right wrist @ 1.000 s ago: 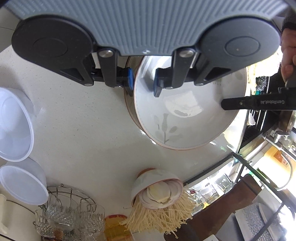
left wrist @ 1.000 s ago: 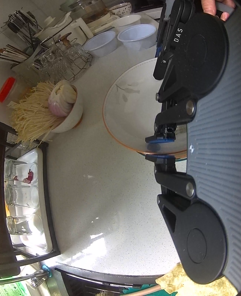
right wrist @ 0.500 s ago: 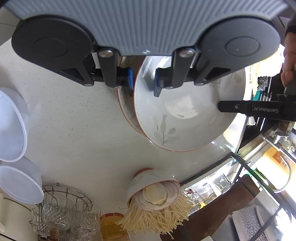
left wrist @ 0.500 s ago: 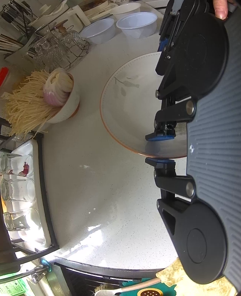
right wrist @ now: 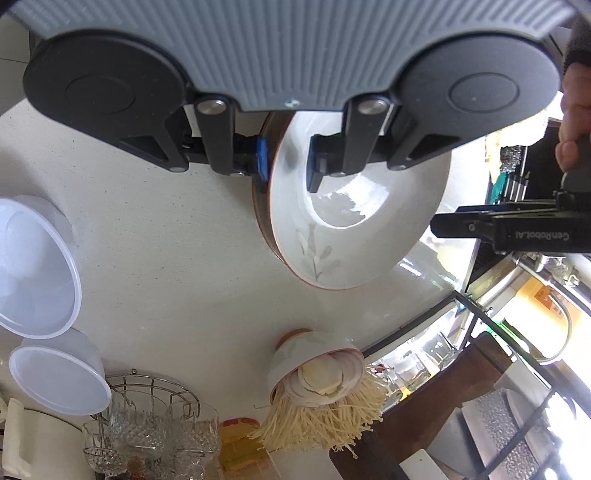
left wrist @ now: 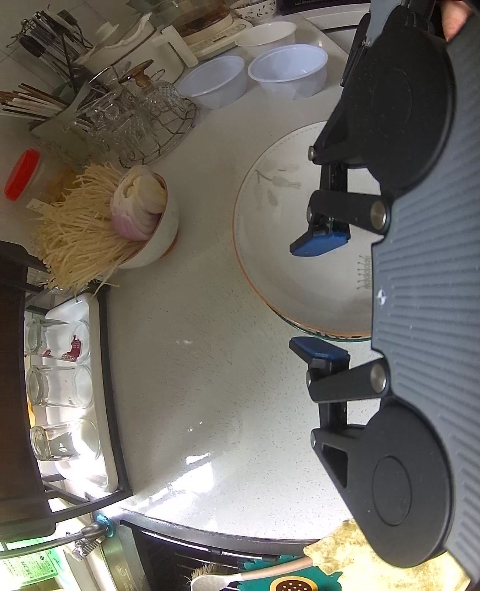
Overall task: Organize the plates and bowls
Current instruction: 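Open both grippers and lift them away from the stacked plates, then move both grippers to the rim of a translucent plastic bowl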
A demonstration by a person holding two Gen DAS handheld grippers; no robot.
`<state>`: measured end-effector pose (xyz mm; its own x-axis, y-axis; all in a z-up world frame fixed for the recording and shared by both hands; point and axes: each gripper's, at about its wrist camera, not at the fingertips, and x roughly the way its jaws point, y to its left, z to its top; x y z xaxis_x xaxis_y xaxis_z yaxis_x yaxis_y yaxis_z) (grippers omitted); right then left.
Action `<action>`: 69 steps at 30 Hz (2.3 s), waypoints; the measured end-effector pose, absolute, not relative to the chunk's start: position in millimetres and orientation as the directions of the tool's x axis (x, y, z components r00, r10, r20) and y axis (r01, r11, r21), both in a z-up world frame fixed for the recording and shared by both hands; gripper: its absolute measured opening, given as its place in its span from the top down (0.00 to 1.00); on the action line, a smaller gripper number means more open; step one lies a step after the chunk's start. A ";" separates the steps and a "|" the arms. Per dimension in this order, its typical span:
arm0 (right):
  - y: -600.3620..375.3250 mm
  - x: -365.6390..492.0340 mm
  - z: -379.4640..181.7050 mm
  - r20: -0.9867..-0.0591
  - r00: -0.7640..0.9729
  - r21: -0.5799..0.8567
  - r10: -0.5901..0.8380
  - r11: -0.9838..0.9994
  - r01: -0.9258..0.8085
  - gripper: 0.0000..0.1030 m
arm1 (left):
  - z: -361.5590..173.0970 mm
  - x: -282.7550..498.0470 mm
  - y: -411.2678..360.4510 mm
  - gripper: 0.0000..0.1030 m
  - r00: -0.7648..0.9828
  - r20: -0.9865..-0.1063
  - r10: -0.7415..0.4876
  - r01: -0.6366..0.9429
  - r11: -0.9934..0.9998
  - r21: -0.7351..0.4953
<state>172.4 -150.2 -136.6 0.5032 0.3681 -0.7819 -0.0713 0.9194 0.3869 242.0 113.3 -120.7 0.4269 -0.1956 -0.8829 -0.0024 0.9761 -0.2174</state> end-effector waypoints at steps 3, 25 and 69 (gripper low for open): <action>-151.3 167.2 -134.7 -0.781 0.499 0.384 0.377 0.919 -0.092 0.76 | -115.2 237.0 107.4 0.48 0.449 -0.874 -0.187 -0.003 0.978 -0.210; -152.1 145.2 -127.6 -0.776 0.487 0.438 0.401 0.898 -0.042 0.49 | -137.1 209.5 99.1 0.48 0.447 -0.861 -0.244 -0.012 0.960 -0.279; -283.7 201.6 -77.9 -0.546 0.833 0.201 -0.085 0.953 0.229 0.21 | -87.7 288.5 -46.1 0.48 0.528 -0.720 -0.449 0.335 0.890 -0.309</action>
<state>201.6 -283.7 -77.9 0.8334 -0.0847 -0.5461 0.2285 0.9526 0.2010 288.5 -46.1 -87.7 0.5283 -0.4493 -0.7204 0.3354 0.8899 -0.3090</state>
